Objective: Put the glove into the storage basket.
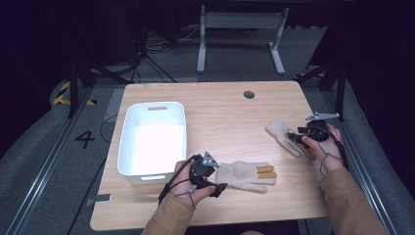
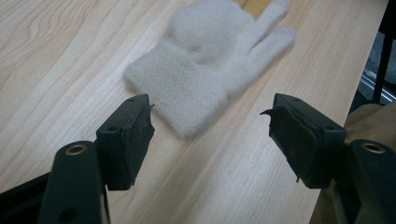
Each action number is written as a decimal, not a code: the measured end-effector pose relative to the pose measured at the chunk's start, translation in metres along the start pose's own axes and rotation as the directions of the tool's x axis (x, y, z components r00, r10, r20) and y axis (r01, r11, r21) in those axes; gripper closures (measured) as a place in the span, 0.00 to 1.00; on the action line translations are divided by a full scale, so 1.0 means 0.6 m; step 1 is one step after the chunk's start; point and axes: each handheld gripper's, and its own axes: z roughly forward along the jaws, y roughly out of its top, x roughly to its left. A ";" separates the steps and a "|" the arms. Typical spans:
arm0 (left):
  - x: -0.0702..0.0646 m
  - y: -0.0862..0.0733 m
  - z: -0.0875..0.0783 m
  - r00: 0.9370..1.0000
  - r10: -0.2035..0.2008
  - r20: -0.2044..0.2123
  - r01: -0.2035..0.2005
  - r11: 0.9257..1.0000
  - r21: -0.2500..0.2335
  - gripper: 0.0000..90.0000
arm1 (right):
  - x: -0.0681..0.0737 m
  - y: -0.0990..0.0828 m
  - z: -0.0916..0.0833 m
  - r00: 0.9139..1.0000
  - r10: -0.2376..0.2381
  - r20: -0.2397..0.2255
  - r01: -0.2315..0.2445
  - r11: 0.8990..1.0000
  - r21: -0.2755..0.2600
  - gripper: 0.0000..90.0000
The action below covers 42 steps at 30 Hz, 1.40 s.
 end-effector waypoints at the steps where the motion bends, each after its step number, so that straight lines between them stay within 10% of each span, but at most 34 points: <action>1: 0.000 0.000 0.000 1.000 -0.001 0.001 0.001 1.000 0.001 0.34 | 0.000 -0.001 0.002 1.000 0.001 0.000 -0.001 1.000 0.002 0.49; 20: 0.001 -0.001 -0.001 1.000 -0.003 0.003 0.003 1.000 0.000 0.34 | 0.001 -0.012 0.019 0.998 -0.066 -0.017 0.067 0.995 0.080 0.77; 42: 0.002 0.002 -0.007 1.000 -0.002 0.002 0.002 1.000 -0.013 0.34 | 0.011 0.013 -0.038 0.990 -0.116 -0.080 0.116 0.993 -0.011 0.82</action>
